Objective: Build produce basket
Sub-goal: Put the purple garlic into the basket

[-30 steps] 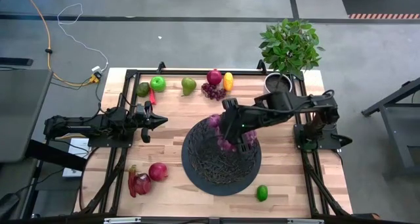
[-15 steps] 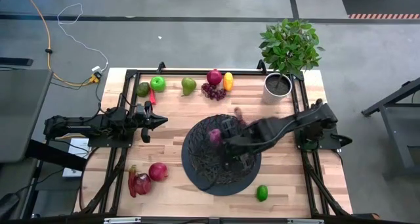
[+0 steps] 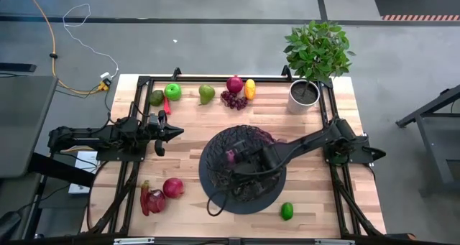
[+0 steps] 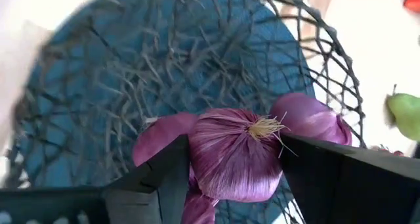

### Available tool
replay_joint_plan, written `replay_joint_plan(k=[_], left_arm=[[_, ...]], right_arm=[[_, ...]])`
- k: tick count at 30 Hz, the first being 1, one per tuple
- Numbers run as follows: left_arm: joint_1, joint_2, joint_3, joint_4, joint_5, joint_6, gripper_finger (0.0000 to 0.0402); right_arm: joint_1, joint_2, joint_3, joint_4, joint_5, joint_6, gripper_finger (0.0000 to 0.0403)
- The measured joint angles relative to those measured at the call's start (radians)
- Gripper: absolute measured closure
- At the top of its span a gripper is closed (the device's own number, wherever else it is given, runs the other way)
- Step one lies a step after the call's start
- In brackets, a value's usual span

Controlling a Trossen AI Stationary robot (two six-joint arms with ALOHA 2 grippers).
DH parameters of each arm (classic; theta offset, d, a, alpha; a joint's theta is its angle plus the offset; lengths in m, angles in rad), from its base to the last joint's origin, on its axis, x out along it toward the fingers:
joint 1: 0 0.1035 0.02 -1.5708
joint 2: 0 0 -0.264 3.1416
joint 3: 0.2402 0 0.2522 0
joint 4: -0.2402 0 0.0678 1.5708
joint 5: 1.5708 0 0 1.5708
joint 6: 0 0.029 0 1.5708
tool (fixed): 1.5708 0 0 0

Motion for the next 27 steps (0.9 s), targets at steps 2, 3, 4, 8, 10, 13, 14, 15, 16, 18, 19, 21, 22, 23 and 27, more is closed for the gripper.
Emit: replay_joint_plan(k=[2, 3, 4, 8, 10, 13, 14, 15, 16, 18, 19, 21, 22, 23, 27], left_arm=[[0.0, 0.0, 0.0, 0.0, 0.0, 0.0, 0.0398], [0.0, 0.0, 0.0, 0.0, 0.0, 0.0, 0.0398], [0.0, 0.0, 0.0, 0.0, 0.0, 0.0, 0.0398], [0.0, 0.0, 0.0, 0.0, 0.0, 0.0, 0.0398], [0.0, 0.0, 0.0, 0.0, 0.0, 0.0, 0.0398], [0.0, 0.0, 0.0, 0.0, 0.0, 0.0, 0.0398], [0.0, 0.0, 0.0, 0.0, 0.0, 0.0, 0.0398], [0.0, 0.0, 0.0, 0.0, 0.0, 0.0, 0.0398], [0.0, 0.0, 0.0, 0.0, 0.0, 0.0, 0.0398], [0.0, 0.0, 0.0, 0.0, 0.0, 0.0, 0.0398], [0.0, 0.0, 0.0, 0.0, 0.0, 0.0, 0.0398], [0.0, 0.0, 0.0, 0.0, 0.0, 0.0, 0.0398], [0.0, 0.0, 0.0, 0.0, 0.0, 0.0, 0.0398], [0.0, 0.0, 0.0, -0.001, 0.0, 0.0, 0.0398], [0.0, 0.0, 0.0, -0.001, -0.001, 0.0, 0.0398]], right_arm=[[-0.006, 0.0, 0.024, -0.062, 0.0, -0.033, 0.021], [-0.006, -0.002, 0.042, -0.092, 0.003, -0.049, 0.021], [-0.008, -0.003, 0.061, -0.115, 0.011, -0.063, 0.021], [-0.03, -0.004, 0.154, -0.148, 0.06, -0.088, 0.021], [-0.043, -0.004, 0.208, -0.144, 0.083, -0.096, 0.021], [-0.057, -0.004, 0.283, -0.144, 0.102, -0.126, 0.021], [-0.059, -0.004, 0.306, -0.144, 0.107, -0.141, 0.021], [-0.059, -0.004, 0.327, -0.144, 0.116, -0.156, 0.021], [-0.059, -0.005, 0.344, -0.144, 0.129, -0.173, 0.021], [-0.059, -0.007, 0.361, -0.133, 0.142, -0.201, 0.021], [-0.059, -0.009, 0.358, -0.121, 0.144, -0.209, 0.021], [-0.055, -0.007, 0.358, -0.133, 0.123, -0.205, 0.021], [-0.054, -0.004, 0.358, -0.139, 0.102, -0.199, 0.021], [-0.052, -0.003, 0.348, -0.132, 0.077, -0.195, 0.021], [-0.042, 0.001, 0.283, -0.113, 0.011, -0.195, 0.021]])
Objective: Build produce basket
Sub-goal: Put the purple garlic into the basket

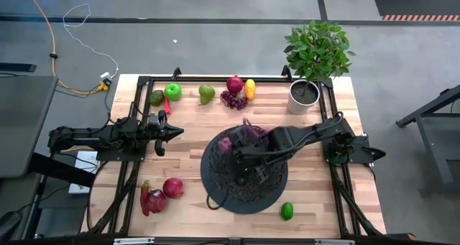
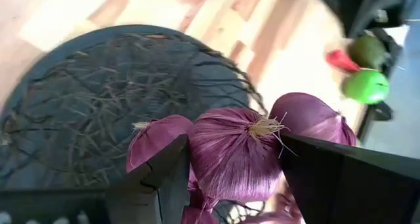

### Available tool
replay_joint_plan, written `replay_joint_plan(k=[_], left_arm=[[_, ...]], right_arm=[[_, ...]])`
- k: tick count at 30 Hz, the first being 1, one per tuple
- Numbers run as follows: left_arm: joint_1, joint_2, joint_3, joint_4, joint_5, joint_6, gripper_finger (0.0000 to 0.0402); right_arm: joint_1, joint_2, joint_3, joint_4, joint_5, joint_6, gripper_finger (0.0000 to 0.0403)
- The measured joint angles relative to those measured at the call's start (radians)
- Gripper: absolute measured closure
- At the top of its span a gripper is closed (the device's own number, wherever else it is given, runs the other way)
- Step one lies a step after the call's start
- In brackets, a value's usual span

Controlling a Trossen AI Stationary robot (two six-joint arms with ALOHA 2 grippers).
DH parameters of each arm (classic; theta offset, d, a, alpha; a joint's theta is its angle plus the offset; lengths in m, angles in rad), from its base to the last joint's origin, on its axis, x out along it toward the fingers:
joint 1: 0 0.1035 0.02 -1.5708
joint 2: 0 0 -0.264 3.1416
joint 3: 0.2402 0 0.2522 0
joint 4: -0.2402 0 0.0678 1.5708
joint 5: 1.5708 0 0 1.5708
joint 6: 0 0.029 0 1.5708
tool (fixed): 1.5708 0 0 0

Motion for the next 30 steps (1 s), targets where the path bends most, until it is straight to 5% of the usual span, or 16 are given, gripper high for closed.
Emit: replay_joint_plan(k=[30], left_arm=[[0.0, 0.0, 0.0, 0.001, -0.003, 0.0, 0.0398]], right_arm=[[-0.001, -0.001, -0.465, 0.237, -0.283, 0.124, 0.021]])
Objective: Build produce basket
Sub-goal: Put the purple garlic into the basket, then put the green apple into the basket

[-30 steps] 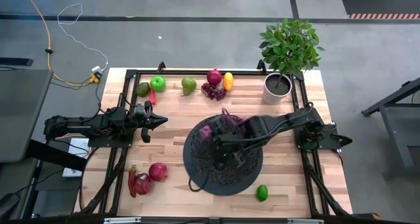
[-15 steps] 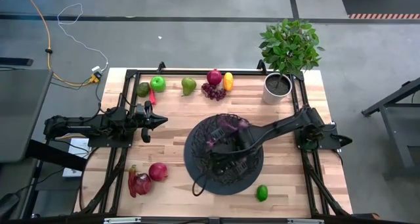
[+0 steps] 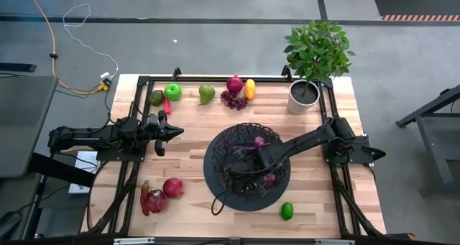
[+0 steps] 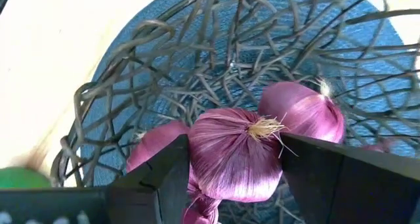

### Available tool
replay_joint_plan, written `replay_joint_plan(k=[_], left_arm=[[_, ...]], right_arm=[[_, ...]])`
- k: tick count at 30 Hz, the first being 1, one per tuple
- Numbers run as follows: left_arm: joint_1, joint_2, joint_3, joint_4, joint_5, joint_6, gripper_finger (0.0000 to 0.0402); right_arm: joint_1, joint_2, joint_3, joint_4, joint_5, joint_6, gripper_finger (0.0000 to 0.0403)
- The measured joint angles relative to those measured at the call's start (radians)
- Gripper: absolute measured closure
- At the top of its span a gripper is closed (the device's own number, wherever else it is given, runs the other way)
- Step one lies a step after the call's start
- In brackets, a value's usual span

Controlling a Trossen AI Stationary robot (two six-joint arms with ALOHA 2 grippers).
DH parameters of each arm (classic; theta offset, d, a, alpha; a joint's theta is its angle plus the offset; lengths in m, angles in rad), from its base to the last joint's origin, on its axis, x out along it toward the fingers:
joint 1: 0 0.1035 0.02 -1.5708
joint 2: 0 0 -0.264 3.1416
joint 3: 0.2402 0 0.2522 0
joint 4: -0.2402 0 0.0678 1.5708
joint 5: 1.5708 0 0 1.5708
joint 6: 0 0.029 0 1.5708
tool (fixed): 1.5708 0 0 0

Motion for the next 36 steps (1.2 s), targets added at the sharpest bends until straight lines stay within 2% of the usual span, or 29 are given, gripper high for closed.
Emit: replay_joint_plan(k=[7, 24, 36], left_arm=[[0.0, 0.0, 0.0, 0.0, 0.0, 0.0, 0.0398], [0.0, 0.0, 0.0, 0.0, 0.0, 0.0, 0.0398], [0.0, 0.0, 0.0, 0.0, 0.0, 0.0, 0.0398]], right_arm=[[0.0, 0.0, -0.063, 0.1, -0.017, 0.075, 0.021], [0.0, 0.003, -0.064, 0.134, -0.037, 0.135, 0.0207], [-0.003, 0.003, -0.064, 0.136, -0.043, 0.186, 0.0111]])
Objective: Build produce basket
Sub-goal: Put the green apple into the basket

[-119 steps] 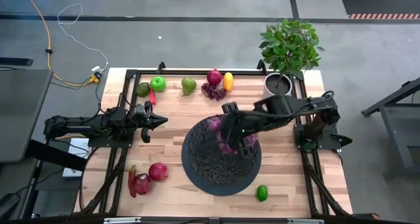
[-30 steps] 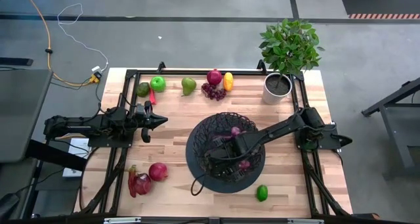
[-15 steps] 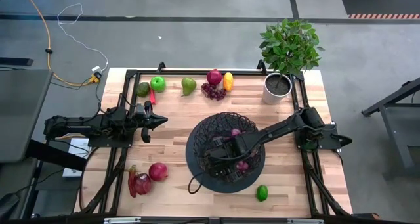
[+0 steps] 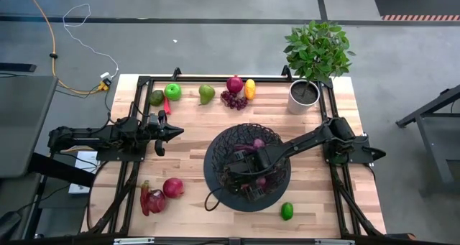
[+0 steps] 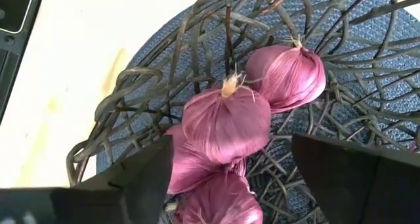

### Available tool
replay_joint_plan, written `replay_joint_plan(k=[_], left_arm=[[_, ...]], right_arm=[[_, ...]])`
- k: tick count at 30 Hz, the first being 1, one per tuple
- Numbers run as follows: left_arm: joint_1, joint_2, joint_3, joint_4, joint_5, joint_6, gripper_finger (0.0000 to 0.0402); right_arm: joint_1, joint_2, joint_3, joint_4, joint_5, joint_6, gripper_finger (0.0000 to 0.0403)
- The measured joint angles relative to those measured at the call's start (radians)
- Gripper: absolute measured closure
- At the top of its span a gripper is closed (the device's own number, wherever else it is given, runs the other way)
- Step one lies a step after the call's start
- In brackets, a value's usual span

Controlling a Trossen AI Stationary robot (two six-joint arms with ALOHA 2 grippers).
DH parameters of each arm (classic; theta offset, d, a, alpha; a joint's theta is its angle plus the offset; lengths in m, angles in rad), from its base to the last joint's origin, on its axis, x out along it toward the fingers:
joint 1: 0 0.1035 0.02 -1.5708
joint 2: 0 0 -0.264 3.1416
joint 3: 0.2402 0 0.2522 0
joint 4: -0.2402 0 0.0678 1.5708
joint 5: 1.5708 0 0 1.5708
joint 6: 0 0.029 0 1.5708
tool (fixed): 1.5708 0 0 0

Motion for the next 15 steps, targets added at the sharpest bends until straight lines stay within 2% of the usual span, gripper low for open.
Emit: replay_joint_plan(k=[6, 10, 15], left_arm=[[0.0, 0.0, 0.0, 0.0, 0.0, 0.0, 0.0398], [0.0, 0.0, 0.0, 0.0, 0.0, 0.0, 0.0398], [0.0, 0.0, 0.0, 0.0, 0.0, 0.0, 0.0398]], right_arm=[[0.0, 0.0, 0.004, -0.007, 0.005, -0.027, 0.0105], [-0.011, 0.001, 0.039, -0.069, 0.056, -0.049, 0.0105], [-0.067, -0.048, 0.037, -0.14, 0.069, -0.031, 0.0104]])
